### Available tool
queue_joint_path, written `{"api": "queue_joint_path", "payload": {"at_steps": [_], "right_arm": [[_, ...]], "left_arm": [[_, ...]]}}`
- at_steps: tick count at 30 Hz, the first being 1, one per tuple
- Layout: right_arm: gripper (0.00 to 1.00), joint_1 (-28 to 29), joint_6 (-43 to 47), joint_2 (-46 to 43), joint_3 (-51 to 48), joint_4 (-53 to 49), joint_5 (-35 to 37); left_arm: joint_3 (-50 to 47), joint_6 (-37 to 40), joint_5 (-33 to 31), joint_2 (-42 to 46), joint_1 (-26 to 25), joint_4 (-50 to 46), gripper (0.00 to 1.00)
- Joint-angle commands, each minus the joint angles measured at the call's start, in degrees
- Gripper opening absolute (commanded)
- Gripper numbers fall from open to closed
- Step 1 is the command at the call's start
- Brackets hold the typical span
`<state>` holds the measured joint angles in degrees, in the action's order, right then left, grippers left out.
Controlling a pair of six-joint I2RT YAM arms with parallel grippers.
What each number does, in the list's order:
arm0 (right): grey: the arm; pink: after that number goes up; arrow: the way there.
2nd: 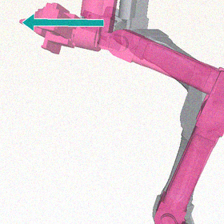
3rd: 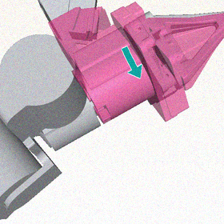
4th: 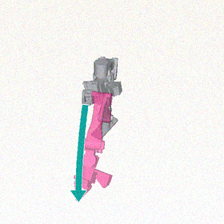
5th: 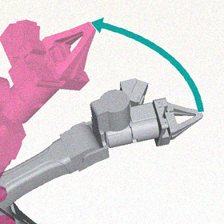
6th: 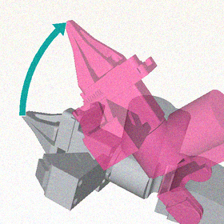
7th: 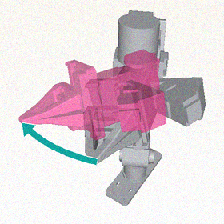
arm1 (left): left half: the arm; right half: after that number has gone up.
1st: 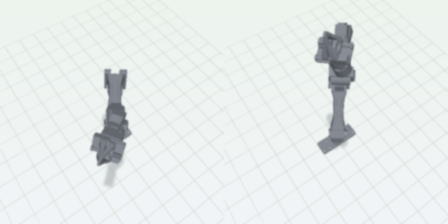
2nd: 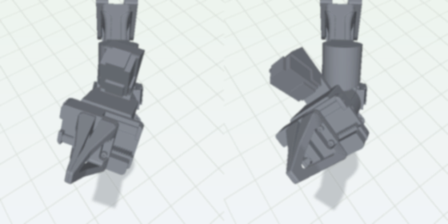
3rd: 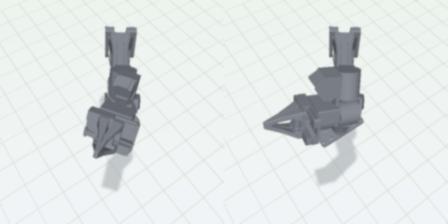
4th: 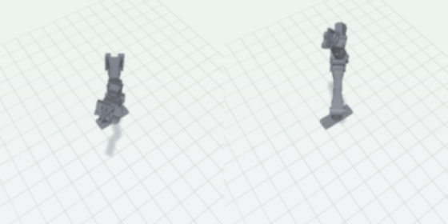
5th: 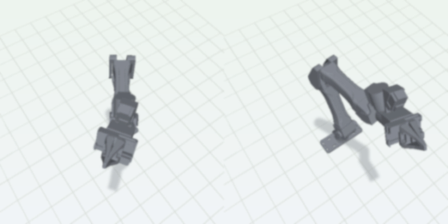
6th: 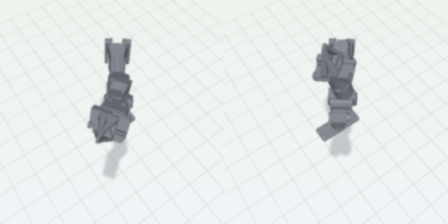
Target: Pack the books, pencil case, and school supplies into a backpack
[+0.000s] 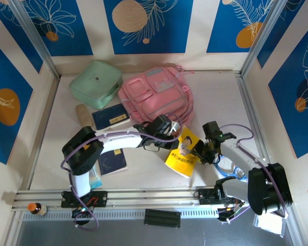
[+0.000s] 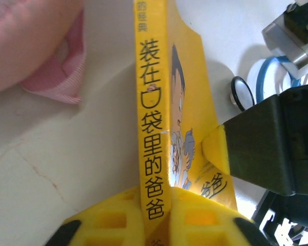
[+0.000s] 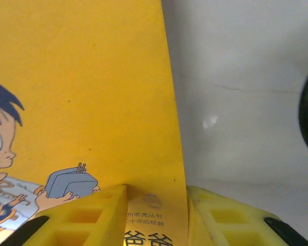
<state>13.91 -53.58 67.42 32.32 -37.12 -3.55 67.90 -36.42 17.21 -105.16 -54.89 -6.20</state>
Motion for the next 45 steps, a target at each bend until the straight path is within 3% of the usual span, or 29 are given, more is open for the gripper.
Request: {"api": "queue_joint_path", "payload": {"at_steps": [1, 10, 16, 22, 29, 34, 45], "right_arm": [[0.39, -1.17, 1.93, -0.27, 4.38, 4.05, -0.35], [0.65, -5.18, 3.25, -1.68, 8.44, 13.24, -4.58], [0.73, -5.91, -3.09, -1.28, 7.37, 33.4, -15.9], [0.82, -4.15, -14.47, 1.76, 8.22, 49.94, -19.61], [0.86, -0.36, -30.59, 11.32, 9.21, 69.29, -22.61], [0.87, 2.12, -38.82, 16.32, 8.86, 82.47, -18.57], [0.85, 4.1, -46.11, 23.2, 11.78, 92.17, -15.09]], "left_arm": [[2.6, 2.22, 0.28, 3.59, 1.56, -1.44, 0.02], [7.55, 4.87, -3.58, 10.37, 10.17, -2.74, 0.0], [8.93, 3.43, -6.81, 13.54, 14.99, 5.31, 0.0], [10.9, -4.08, -10.46, 13.67, 19.38, 11.04, 0.0], [9.52, -17.68, -15.15, 13.02, 20.97, 23.27, 0.0], [7.37, -25.94, -18.03, 13.05, 21.18, 27.82, 0.0], [7.25, -33.79, -19.18, 10.67, 21.14, 31.57, 0.0]]}}
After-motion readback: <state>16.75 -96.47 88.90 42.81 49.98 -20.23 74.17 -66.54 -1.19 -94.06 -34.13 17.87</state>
